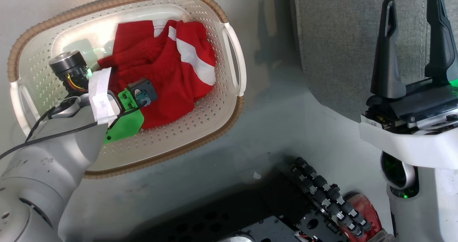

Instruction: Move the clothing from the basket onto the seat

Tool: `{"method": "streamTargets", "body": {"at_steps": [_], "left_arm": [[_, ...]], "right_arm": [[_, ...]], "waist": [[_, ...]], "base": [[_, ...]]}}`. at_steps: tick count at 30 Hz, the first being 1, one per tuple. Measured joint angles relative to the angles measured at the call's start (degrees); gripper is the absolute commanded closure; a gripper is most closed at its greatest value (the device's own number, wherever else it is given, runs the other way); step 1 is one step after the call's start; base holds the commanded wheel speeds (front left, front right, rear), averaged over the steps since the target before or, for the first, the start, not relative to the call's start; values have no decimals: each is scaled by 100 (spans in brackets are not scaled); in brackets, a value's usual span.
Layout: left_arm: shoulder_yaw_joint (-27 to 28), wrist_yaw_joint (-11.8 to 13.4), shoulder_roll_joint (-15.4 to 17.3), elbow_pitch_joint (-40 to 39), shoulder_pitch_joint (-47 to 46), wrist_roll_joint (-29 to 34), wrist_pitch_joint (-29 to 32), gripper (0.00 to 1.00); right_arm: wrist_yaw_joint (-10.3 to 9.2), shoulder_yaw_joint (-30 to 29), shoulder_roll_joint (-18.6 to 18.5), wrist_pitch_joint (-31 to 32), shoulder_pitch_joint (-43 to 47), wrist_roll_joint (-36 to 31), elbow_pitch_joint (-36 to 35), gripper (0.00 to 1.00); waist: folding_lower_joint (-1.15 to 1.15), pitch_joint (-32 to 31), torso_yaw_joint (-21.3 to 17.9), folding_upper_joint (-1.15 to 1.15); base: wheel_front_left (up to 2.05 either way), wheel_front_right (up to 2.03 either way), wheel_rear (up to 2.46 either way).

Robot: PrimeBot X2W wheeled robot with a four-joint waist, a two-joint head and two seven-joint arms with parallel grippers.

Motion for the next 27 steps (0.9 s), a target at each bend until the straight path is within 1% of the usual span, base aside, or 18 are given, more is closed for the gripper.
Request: {"method": "streamTargets", "body": {"at_steps": [2, 6, 10, 11, 12, 13, 19, 25, 27], "left_arm": [[1, 0, -29, 55, 3, -132, 116, 0], [2, 0, -66, 146, 49, -164, 508, 0], [0, 0, -122, 113, 168, -323, 714, 0], [0, 0, -122, 87, 183, -365, 749, 65], [0, 0, -115, 44, 194, -392, 767, 96], [1, 0, -112, 0, 219, -410, 816, 100], [0, 0, -40, -227, 253, -502, 991, 100], [0, 0, 43, -544, 253, -804, 929, 100], [0, 0, 73, -632, 255, -900, 871, 100]], "right_arm": [[0, 10, -1, 0, 21, -36, -19, 0], [0, 35, 0, 0, 83, -47, -51, 0], [0, 47, 0, 1, 83, -55, -51, 0], [0, 51, 0, 0, 83, -55, -47, 0], [0, 56, 0, 0, 82, -55, -45, 0], [0, 66, 0, 0, 80, -55, -42, 0], [0, 105, 0, 0, 58, -53, -25, 0], [0, 136, 0, 0, -60, -19, 31, 0], [0, 157, 0, 0, -163, 122, 78, 0]], "waist": [[0, 3, 7, 0], [0, 18, 19, 0], [-1, 23, 25, 0], [0, 24, 26, 0], [-1, 25, 27, 0], [-1, 25, 27, 0], [0, 20, 29, 0], [0, -28, 22, 0], [0, -60, 4, 0]], "base": [[0, 0, 0], [0, 0, 0], [0, 0, 0], [0, 0, 0], [0, 0, 0], [0, 0, 0], [0, 0, 0], [0, 0, 0], [0, 0, 0]]}}
